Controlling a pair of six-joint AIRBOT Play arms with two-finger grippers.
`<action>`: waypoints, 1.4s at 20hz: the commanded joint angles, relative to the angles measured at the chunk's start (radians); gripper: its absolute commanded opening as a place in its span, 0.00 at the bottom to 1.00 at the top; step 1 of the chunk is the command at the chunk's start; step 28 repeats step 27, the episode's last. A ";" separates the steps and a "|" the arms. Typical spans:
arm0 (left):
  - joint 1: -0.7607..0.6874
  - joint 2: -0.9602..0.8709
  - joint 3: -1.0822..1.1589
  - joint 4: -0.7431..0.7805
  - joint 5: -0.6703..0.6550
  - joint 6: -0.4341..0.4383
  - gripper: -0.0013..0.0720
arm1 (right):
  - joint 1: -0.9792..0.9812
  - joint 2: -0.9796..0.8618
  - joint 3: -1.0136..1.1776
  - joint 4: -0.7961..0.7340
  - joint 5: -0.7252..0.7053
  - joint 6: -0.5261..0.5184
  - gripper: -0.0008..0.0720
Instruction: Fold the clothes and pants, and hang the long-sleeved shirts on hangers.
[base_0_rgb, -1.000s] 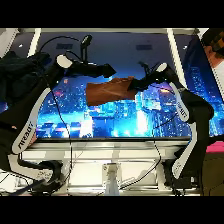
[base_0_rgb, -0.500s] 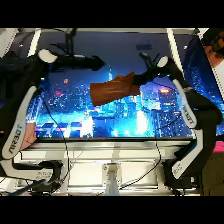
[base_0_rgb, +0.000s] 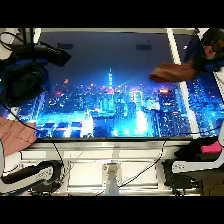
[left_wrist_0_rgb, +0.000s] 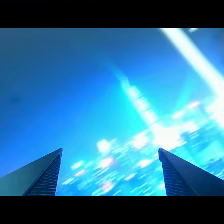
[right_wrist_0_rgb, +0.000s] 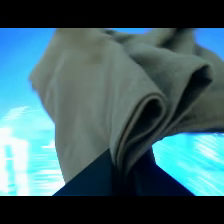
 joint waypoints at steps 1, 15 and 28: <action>0.033 0.027 0.001 0.122 -0.024 0.000 0.98 | -0.233 0.055 -0.002 -0.106 0.085 0.091 0.03; 0.033 0.026 0.000 0.124 -0.024 0.000 0.98 | -0.441 0.061 -0.190 -0.192 0.340 0.169 0.97; 0.033 0.026 0.000 0.124 -0.024 0.000 0.98 | -0.441 0.063 -0.190 -0.165 0.357 0.170 0.96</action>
